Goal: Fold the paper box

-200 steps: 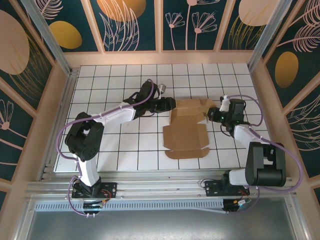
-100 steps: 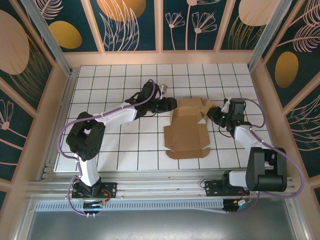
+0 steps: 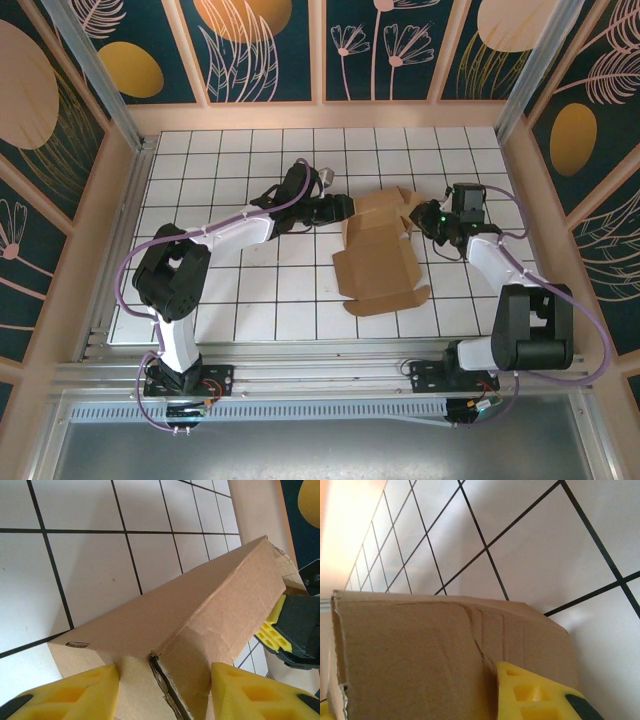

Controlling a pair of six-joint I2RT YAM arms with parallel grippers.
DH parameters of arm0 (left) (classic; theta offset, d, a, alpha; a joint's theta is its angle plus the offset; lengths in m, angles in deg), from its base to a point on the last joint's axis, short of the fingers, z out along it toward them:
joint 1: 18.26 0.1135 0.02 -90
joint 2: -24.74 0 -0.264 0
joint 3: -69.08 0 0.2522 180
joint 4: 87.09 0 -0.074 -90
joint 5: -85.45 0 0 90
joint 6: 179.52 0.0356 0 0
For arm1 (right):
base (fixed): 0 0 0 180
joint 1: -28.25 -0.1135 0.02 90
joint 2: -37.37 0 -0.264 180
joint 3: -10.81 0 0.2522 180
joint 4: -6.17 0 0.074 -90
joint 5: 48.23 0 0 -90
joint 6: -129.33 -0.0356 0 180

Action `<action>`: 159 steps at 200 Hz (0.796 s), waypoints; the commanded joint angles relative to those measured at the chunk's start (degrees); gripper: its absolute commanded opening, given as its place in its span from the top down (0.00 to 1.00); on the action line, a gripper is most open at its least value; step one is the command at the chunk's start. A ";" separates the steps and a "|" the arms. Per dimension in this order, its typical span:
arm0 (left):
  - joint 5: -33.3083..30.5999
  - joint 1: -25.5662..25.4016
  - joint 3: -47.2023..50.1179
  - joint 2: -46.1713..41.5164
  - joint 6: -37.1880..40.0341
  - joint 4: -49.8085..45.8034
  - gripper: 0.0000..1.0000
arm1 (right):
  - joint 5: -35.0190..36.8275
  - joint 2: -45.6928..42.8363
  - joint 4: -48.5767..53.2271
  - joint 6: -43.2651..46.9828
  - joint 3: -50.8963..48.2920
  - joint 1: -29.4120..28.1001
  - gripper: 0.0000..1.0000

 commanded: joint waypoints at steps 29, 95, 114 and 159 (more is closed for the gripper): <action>-3.84 -1.79 1.02 -2.95 2.45 -4.18 0.36 | 5.07 -0.26 4.55 5.99 1.45 -2.43 0.83; -14.79 -2.74 7.15 -18.71 2.85 -3.60 0.34 | 15.76 -3.70 5.03 11.15 0.15 -7.79 0.84; -19.09 -5.94 9.94 -22.05 2.08 -4.00 0.40 | 17.53 -4.57 4.00 11.05 -0.36 -9.21 0.85; -19.87 -17.11 14.41 -20.20 -0.99 2.86 0.66 | 21.20 -7.54 0.30 12.00 -3.90 -11.07 0.87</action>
